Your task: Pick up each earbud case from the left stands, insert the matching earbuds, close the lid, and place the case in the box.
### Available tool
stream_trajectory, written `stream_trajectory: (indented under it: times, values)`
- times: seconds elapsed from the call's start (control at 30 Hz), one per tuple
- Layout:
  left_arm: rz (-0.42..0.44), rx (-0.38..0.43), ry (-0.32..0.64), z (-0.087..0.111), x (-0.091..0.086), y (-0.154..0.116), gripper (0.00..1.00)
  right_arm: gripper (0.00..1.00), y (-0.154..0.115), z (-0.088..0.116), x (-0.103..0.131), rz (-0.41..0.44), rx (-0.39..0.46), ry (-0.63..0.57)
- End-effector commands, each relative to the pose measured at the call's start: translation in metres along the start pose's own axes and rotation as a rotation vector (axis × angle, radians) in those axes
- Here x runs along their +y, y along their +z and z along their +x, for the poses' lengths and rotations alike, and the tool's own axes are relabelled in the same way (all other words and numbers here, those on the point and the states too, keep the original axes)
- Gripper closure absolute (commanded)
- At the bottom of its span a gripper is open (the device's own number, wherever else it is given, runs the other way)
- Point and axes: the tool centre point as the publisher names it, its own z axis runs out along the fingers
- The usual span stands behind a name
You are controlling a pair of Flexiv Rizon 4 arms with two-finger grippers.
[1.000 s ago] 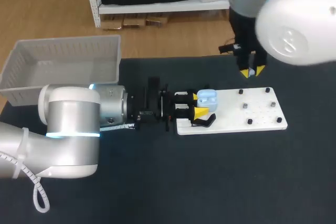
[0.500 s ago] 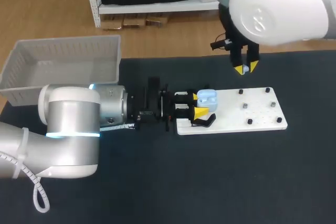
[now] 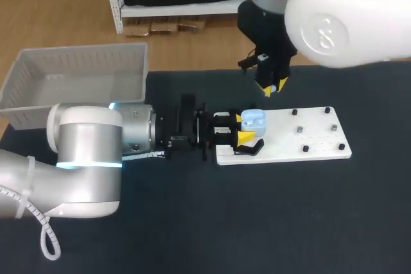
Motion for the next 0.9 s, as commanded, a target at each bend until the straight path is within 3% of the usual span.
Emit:
stream_trajectory:
  times: [0.03,0.33,0.9]
  values:
    - [-0.011,-0.003,0.004,0.0,-0.003,0.0,1.0,1.0,0.004,0.001,0.01,0.009,-0.001,-0.015]
    - [-0.011,-0.003,0.004,0.0,-0.003,0.0,1.0,1.0,0.014,0.002,0.034,0.019,0.036,-0.107]
    - [-0.011,-0.003,0.004,0.0,-0.003,0.0,1.0,1.0,0.018,0.002,0.036,0.011,0.052,-0.116]
